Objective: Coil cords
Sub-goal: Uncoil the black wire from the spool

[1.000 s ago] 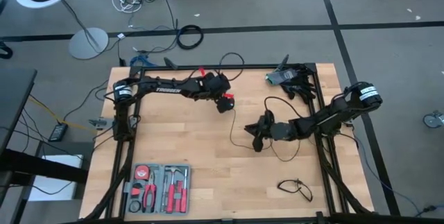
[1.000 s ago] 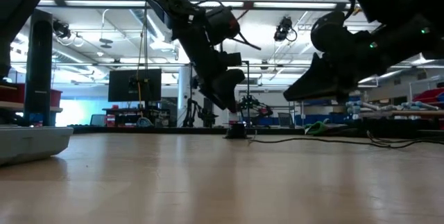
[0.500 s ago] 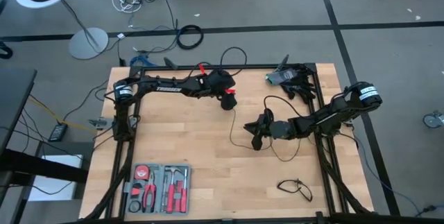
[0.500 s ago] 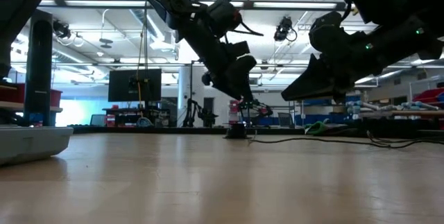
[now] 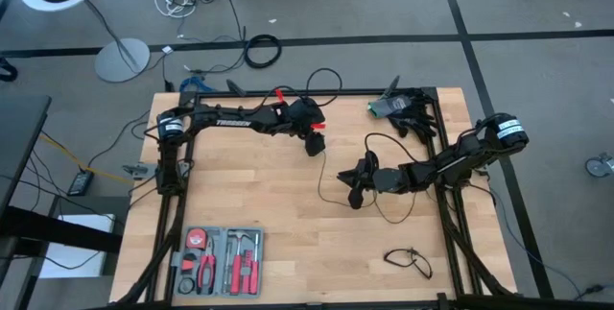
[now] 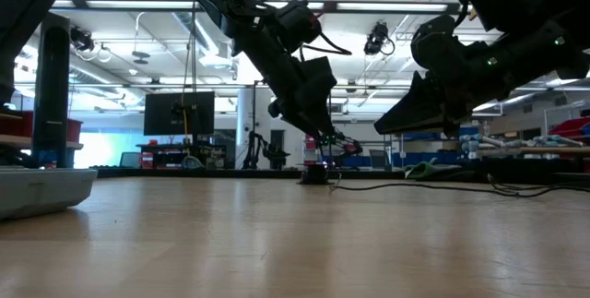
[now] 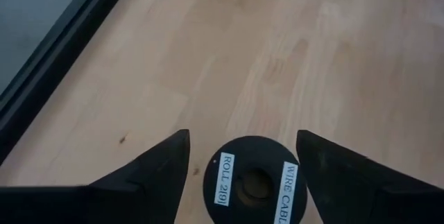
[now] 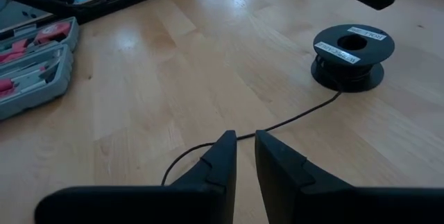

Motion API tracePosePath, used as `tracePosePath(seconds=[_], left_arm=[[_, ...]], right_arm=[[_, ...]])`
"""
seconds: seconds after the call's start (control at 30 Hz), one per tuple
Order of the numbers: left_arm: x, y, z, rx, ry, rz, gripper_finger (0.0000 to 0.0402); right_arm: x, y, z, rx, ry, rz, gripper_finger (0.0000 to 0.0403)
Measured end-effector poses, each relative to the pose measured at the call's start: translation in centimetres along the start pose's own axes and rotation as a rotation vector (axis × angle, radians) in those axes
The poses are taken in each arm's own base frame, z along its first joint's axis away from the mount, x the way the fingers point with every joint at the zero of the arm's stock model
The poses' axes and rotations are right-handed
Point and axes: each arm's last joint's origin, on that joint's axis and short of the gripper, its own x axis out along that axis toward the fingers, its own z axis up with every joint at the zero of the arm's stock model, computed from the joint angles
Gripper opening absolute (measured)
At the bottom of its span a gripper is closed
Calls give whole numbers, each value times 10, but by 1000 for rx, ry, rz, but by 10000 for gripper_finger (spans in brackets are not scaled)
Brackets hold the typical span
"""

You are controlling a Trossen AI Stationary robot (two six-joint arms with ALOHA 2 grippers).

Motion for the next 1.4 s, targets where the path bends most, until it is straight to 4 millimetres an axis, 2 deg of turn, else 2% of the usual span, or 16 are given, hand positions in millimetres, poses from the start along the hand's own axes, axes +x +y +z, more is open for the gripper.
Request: tracePosePath(seconds=[0.33,0.6,0.7,0.97,1.2,1.4], left_arm=[[0,0,3,91,-31,15,308],[1,0,2,67,-29,39,310],[8,6,-4,-23,19,53,310],[18,20,-20,-77,152,36,310],[28,18,-29,-78,204,25,310],[20,12,-35,-109,291,-19,310]], right_arm=[[0,0,0,-2,2,-1,55],[0,0,0,-4,2,-1,55],[0,0,0,-4,2,-1,55],[0,0,0,-5,3,-1,55],[0,0,-1,-6,5,-3,55],[0,-1,-1,-7,10,-5,55]])
